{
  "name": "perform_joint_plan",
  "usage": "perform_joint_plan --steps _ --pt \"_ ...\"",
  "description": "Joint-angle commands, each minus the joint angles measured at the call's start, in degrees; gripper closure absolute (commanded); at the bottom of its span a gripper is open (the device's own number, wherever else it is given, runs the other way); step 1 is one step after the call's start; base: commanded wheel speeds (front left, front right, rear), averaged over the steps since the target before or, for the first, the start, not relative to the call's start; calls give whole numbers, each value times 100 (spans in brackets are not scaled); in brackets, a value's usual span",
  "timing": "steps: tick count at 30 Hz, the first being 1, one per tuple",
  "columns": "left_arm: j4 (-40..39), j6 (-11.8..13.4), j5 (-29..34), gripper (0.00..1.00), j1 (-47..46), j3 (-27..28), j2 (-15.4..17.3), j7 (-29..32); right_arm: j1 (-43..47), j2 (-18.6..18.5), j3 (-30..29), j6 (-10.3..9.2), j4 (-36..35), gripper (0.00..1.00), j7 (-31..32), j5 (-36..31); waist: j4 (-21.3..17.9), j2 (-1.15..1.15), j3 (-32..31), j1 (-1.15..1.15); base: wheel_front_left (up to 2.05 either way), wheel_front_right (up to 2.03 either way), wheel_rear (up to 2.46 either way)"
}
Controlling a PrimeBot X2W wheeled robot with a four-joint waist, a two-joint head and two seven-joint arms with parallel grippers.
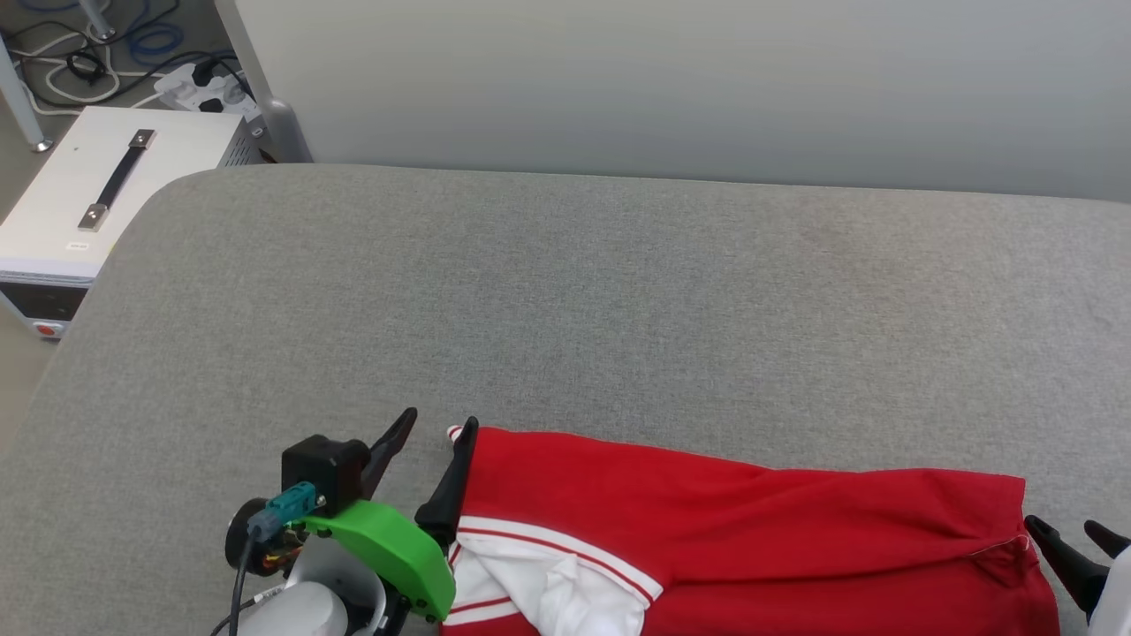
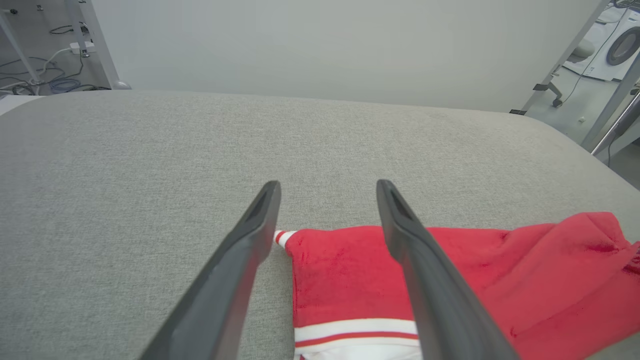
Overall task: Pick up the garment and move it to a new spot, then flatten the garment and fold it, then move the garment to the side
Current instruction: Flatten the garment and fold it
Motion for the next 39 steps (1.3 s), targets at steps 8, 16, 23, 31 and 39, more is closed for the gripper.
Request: perform_joint_plan --steps 8,16,23,31,39 --pt "20 63 947 0 177 370 64 -328 -98 457 -429 -5 275 0 417 -356 171 0 217 0 0 0 0" --pt "21 -159 1616 0 474 848 -199 -333 -355 694 -813 -5 766 0 692 -409 292 0 491 0 0 0 0" --pt "136 -437 1884 0 549 1206 -474 -334 -437 866 -831 -5 1120 0 894 -373 386 0 712 0 0 0 0" --pt "321 -681 2057 0 565 1496 -708 -334 -424 1119 -439 -5 1110 0 1030 9 459 0 808 0 0 0 0" --pt "498 -887 2186 0 596 1711 -875 -334 -466 1148 -152 -5 1239 74 902 97 432 0 796 0 0 0 0"
